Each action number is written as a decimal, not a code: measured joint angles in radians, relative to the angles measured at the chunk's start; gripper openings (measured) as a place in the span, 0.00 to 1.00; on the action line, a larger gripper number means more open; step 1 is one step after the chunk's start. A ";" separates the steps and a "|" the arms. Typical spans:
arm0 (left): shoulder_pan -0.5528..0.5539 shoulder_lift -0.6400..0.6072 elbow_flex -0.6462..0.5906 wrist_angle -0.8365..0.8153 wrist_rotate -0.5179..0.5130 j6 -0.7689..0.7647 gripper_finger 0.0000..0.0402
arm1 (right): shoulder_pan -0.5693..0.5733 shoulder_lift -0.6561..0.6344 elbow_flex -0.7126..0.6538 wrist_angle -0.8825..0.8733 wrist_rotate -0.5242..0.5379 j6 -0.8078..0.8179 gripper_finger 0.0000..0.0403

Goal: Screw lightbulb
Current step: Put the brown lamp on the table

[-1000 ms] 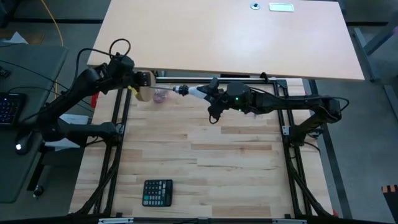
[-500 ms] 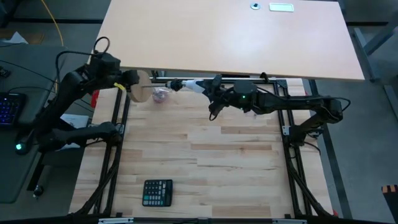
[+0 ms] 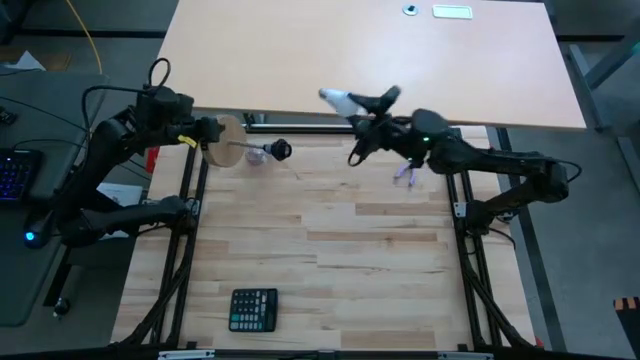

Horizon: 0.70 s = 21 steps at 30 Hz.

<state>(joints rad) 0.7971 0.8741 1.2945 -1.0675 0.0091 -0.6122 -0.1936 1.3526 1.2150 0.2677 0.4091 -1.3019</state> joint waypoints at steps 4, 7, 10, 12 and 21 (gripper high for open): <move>0.000 0.002 -0.003 0.092 0.020 0.062 0.29 | 0.001 -0.071 0.001 -0.078 0.033 0.166 0.48; 0.000 0.020 -0.004 0.179 0.046 0.108 0.29 | 0.001 -0.128 0.001 -0.163 0.061 0.303 0.48; 0.000 0.051 -0.004 0.266 0.084 0.157 0.29 | 0.001 -0.177 0.001 -0.263 0.069 0.444 0.48; 0.001 0.083 -0.004 0.315 0.116 0.173 0.29 | 0.001 -0.200 0.001 -0.329 0.069 0.532 0.48; -0.009 0.247 -0.006 0.479 0.318 0.287 0.29 | 0.002 -0.290 0.001 -0.596 0.052 0.860 0.48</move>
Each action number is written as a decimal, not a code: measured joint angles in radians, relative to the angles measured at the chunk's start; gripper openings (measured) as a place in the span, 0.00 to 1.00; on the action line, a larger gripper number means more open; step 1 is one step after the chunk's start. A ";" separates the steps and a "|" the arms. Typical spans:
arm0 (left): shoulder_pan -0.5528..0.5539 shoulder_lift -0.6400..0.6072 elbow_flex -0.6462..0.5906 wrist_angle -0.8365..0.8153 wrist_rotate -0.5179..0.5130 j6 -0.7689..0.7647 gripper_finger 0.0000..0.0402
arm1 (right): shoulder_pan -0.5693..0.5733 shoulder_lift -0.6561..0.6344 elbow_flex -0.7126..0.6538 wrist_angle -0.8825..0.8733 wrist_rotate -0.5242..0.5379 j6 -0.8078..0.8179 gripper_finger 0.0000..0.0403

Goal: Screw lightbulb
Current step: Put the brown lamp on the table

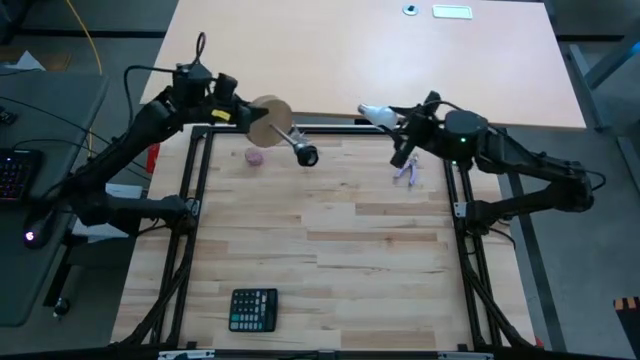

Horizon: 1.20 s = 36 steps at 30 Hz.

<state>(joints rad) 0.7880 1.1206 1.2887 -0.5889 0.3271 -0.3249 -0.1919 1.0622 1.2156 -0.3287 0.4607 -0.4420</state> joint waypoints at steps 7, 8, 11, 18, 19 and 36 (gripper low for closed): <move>-0.052 -0.015 -0.001 0.095 0.012 0.069 0.29 | 0.001 -0.088 -0.002 -0.191 -0.078 0.281 0.48; -0.061 -0.025 -0.012 0.113 0.011 0.071 0.29 | 0.001 -0.096 -0.002 -0.225 -0.094 0.317 0.48; -0.085 -0.082 -0.120 0.250 0.011 0.035 0.29 | 0.005 -0.103 -0.004 -0.345 -0.123 0.428 0.48; -0.129 -0.280 -0.588 0.665 0.002 -0.278 0.29 | 0.066 -0.135 -0.148 -0.341 -0.155 0.596 0.48; -0.139 -0.307 -0.649 0.719 -0.008 -0.335 0.29 | 0.076 -0.141 -0.180 -0.321 -0.155 0.624 0.48; -0.414 -0.435 -1.244 1.064 -0.453 -0.960 0.29 | 0.224 -0.160 -0.567 0.198 -0.079 1.093 0.48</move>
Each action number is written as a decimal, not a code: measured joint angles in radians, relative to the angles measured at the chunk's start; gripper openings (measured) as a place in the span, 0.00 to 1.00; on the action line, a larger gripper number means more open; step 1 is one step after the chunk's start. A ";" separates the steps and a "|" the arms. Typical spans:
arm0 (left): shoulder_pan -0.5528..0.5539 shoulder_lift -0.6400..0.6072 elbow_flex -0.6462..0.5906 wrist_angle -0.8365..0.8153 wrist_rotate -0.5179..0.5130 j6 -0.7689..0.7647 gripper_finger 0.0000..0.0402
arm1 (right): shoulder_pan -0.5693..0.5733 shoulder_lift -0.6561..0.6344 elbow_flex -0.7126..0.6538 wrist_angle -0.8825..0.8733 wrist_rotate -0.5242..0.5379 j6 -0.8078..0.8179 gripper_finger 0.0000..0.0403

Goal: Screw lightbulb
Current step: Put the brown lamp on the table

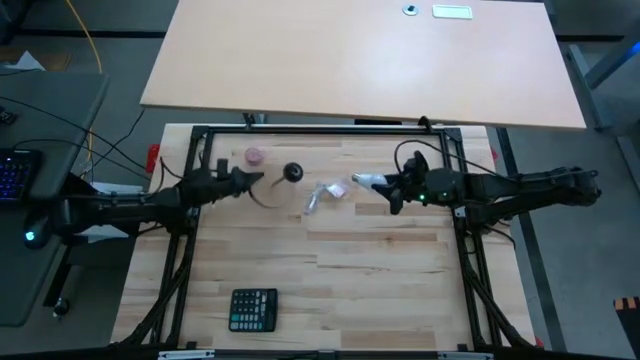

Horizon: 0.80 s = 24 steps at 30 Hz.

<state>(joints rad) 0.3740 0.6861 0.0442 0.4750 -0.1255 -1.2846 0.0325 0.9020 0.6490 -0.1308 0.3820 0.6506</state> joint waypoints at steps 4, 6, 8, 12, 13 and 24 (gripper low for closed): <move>-0.014 0.001 -0.033 -0.043 -0.004 -0.075 0.29 | 0.005 0.000 0.000 0.031 0.030 -0.001 0.48; -0.023 0.000 -0.032 -0.092 0.000 -0.101 0.30 | 0.005 0.000 0.000 0.031 0.031 -0.002 0.48; -0.035 0.004 -0.033 -0.155 0.010 -0.105 0.32 | 0.005 0.000 0.000 0.031 0.032 -0.003 0.48; -0.050 0.002 -0.033 -0.190 0.018 -0.120 0.35 | 0.005 0.000 0.000 0.031 0.032 -0.003 0.48; -0.050 0.003 -0.033 -0.192 0.018 -0.114 0.36 | 0.005 0.000 0.000 0.031 0.032 -0.005 0.48; -0.034 0.002 -0.015 -0.114 0.072 -0.005 0.55 | 0.006 0.000 0.000 0.041 0.027 -0.057 0.48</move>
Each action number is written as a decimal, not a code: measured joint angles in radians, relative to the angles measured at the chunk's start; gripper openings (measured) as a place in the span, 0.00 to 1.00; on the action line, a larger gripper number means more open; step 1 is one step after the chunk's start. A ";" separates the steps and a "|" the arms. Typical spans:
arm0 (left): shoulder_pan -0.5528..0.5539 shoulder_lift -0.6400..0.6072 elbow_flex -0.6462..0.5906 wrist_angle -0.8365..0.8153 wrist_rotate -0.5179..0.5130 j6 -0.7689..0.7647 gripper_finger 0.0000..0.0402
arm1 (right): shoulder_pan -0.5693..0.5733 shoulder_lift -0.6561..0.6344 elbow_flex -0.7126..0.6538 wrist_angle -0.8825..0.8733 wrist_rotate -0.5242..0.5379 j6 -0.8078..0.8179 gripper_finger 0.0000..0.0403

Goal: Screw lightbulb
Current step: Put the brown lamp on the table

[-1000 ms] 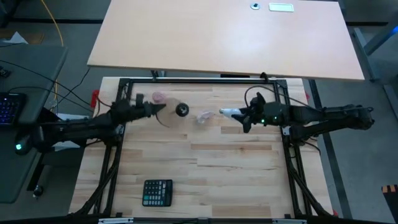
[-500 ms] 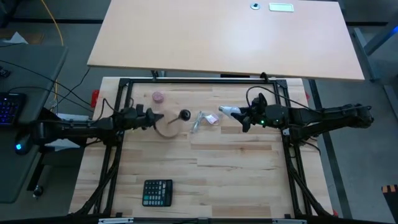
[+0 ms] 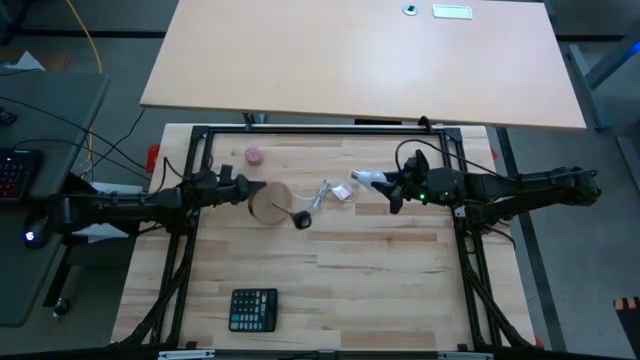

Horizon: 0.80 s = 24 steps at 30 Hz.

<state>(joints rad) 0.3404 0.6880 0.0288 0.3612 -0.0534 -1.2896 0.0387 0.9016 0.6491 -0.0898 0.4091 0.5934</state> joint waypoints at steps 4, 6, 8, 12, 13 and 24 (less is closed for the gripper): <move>0.049 0.000 0.000 -0.019 -0.043 0.010 0.58 | 0.000 0.000 0.000 -0.001 -0.030 -0.017 0.48; 0.080 0.000 0.000 -0.035 -0.067 0.022 0.58 | 0.000 0.000 0.000 -0.001 -0.042 -0.018 0.48; 0.114 0.000 0.000 -0.038 -0.090 0.042 0.58 | 0.000 0.000 0.000 -0.001 -0.042 -0.018 0.48; 0.191 -0.001 0.000 0.001 -0.104 0.074 0.58 | 0.000 0.000 0.000 -0.001 -0.042 -0.018 0.48; 0.211 -0.004 0.005 0.006 -0.104 0.092 0.58 | 0.000 0.000 0.000 -0.001 -0.042 -0.018 0.48; 0.317 -0.019 0.085 -0.002 -0.017 0.250 0.58 | -0.002 -0.021 0.000 -0.001 -0.039 -0.026 0.48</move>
<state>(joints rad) 0.6569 0.6685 0.1141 0.3596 -0.0703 -1.0399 0.0372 0.8809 0.6495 -0.0908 0.3705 0.5678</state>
